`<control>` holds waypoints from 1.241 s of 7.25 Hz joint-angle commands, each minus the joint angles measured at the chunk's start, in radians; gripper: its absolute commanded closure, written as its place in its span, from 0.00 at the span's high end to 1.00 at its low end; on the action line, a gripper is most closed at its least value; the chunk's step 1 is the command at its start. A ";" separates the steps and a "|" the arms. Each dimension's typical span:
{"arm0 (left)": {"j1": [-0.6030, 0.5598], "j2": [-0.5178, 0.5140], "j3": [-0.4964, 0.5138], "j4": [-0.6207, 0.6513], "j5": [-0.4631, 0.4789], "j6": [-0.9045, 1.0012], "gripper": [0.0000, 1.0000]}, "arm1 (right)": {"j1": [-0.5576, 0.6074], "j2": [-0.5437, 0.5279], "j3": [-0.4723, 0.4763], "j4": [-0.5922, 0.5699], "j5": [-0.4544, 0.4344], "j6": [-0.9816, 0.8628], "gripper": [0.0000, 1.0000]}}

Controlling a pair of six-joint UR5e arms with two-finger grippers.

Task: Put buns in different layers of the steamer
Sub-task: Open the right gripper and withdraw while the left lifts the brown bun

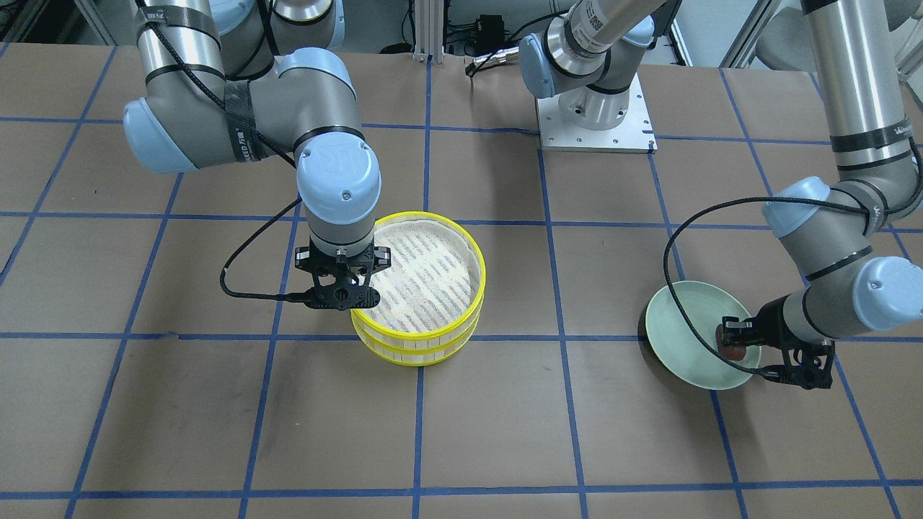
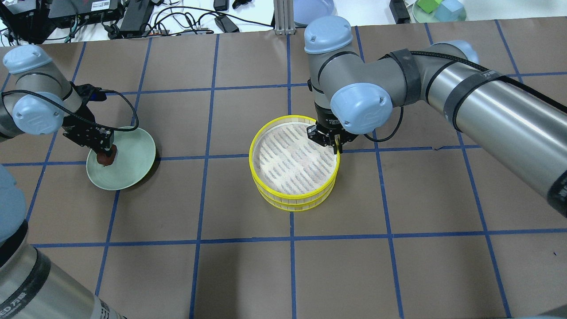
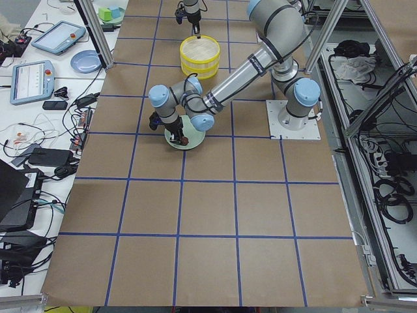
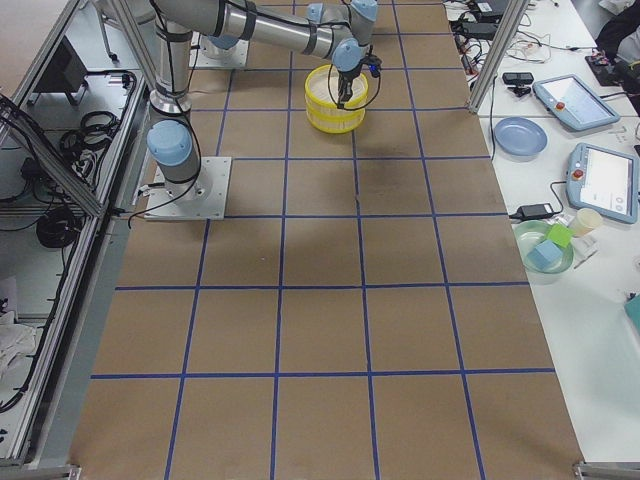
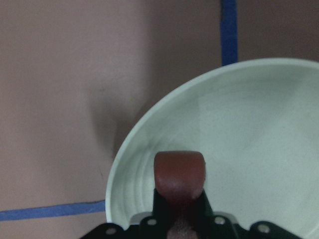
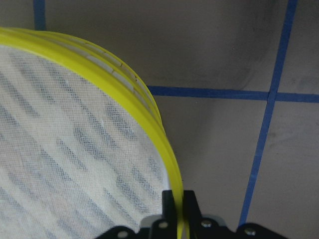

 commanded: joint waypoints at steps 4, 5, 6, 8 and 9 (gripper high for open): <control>-0.165 0.134 0.072 -0.050 -0.038 -0.221 0.00 | -0.018 -0.155 -0.028 -0.018 -0.004 -0.041 1.00; -0.215 0.164 0.107 -0.104 -0.073 -0.357 0.00 | -0.021 -0.256 -0.054 0.052 0.002 -0.049 1.00; -0.255 0.198 0.128 -0.155 -0.150 -0.477 0.00 | -0.021 -0.307 -0.098 0.086 0.005 -0.049 1.00; -0.369 0.253 0.130 -0.157 -0.220 -0.651 0.00 | -0.072 -0.310 -0.118 0.085 0.016 -0.038 1.00; -0.433 0.267 0.130 -0.155 -0.295 -0.771 0.00 | -0.112 -0.310 -0.149 0.090 0.011 -0.046 1.00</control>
